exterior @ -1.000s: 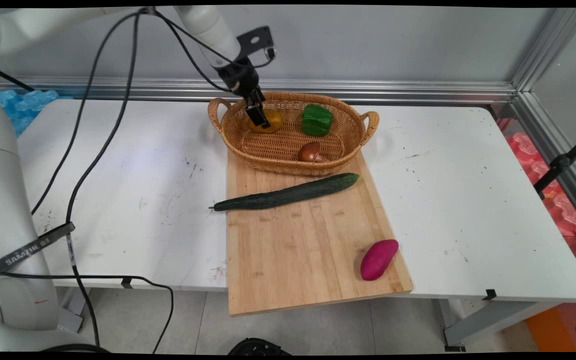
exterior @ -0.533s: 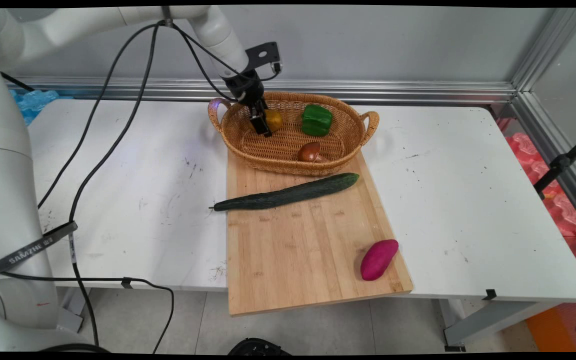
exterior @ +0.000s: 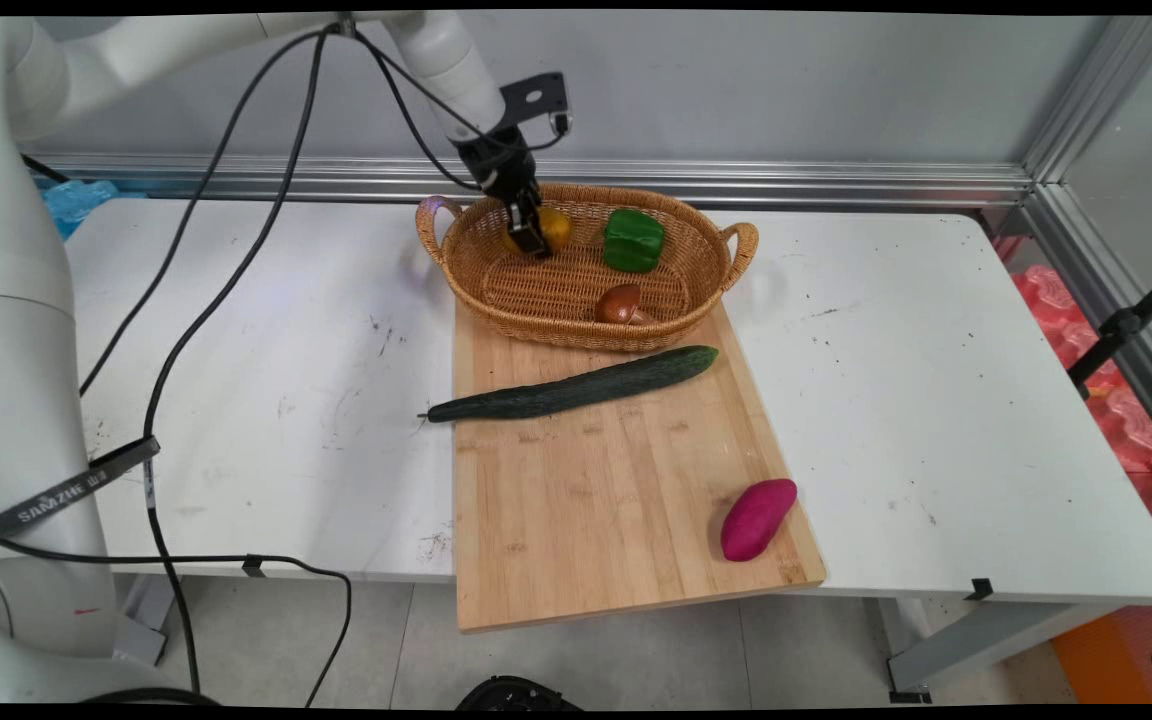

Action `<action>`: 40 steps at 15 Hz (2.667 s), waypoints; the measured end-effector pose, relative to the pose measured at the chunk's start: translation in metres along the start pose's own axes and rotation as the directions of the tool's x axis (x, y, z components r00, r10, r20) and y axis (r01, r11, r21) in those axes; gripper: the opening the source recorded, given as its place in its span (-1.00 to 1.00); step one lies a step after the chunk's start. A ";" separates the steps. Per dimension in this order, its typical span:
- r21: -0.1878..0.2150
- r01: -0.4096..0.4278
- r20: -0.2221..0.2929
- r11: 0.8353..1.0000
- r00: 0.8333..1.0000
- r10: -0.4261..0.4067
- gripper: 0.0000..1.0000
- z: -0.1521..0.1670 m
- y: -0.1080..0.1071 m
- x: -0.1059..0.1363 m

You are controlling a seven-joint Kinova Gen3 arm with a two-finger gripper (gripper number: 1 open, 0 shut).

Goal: Place the picked object on the cutting board

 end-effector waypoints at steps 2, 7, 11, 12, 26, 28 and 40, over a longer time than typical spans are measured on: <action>0.007 0.009 -0.009 1.000 1.000 -0.009 -1.00 -0.020 0.002 0.004; 0.031 0.047 -0.053 0.998 0.998 -0.045 -1.00 -0.082 0.030 0.012; -0.001 0.036 -0.087 0.999 0.996 -0.036 -1.00 -0.125 0.077 0.019; -0.019 0.021 -0.096 1.000 0.995 -0.023 -1.00 -0.134 0.093 0.021; -0.154 -0.293 -0.162 0.944 0.950 0.268 -1.00 -0.113 0.206 0.056; -0.161 -0.320 -0.167 0.934 0.941 0.293 -1.00 -0.103 0.211 0.060; -0.217 -0.461 -0.183 0.860 0.885 0.428 -1.00 0.010 0.239 0.102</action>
